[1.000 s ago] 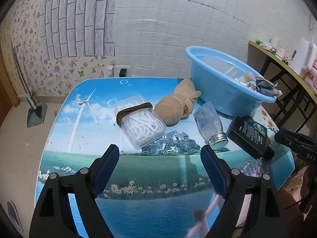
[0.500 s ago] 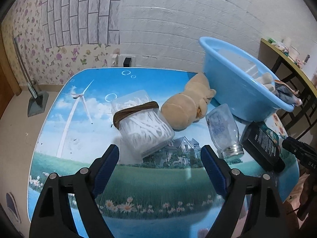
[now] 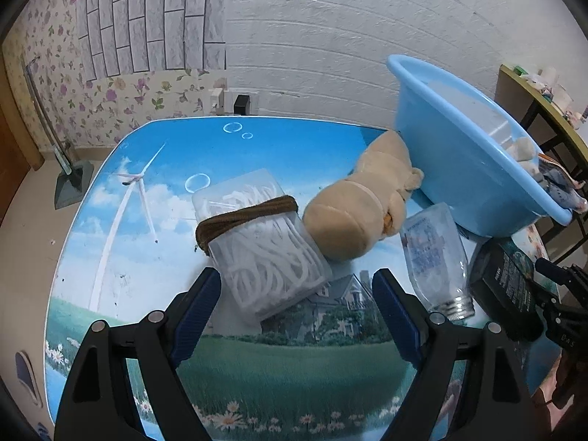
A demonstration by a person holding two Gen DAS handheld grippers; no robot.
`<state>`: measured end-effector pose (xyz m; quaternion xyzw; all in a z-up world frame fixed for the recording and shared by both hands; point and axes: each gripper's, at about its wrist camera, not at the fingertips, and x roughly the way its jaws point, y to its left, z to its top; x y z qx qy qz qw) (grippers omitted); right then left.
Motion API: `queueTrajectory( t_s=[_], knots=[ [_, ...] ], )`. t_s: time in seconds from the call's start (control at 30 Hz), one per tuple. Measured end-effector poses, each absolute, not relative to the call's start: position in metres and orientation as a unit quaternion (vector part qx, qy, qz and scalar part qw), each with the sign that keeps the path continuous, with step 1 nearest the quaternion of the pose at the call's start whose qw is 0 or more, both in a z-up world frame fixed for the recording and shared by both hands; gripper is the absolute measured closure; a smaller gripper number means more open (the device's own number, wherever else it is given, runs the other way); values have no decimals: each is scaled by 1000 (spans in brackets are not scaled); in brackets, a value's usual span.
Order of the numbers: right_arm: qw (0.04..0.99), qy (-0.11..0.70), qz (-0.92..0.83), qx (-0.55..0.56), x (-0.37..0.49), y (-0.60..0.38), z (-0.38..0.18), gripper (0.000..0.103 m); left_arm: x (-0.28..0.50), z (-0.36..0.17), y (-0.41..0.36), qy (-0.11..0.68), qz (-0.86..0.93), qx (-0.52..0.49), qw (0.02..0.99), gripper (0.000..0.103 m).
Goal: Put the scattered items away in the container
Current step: 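Grasp the banded box of white strips with the left gripper while the right grasps the green snack packet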
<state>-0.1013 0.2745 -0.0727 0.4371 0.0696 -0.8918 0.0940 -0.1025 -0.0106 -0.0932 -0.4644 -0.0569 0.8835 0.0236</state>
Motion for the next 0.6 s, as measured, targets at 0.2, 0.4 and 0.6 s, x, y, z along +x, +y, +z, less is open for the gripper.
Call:
queueTrajectory(
  t_s=[0.2,0.4,0.6],
  knots=[
    [92,79,-893,433,-108,276,-73,46,-107,-96,-9,-38,882,-469,11,18],
    [94,98,-897,421,-113,275,-72,38,-108,-99,-8,-25,882,-470,6,18],
    [105,81,-898,419,-124,280,-75,26,-111,-100,-12,-27,885,-464,12,29]
  ],
)
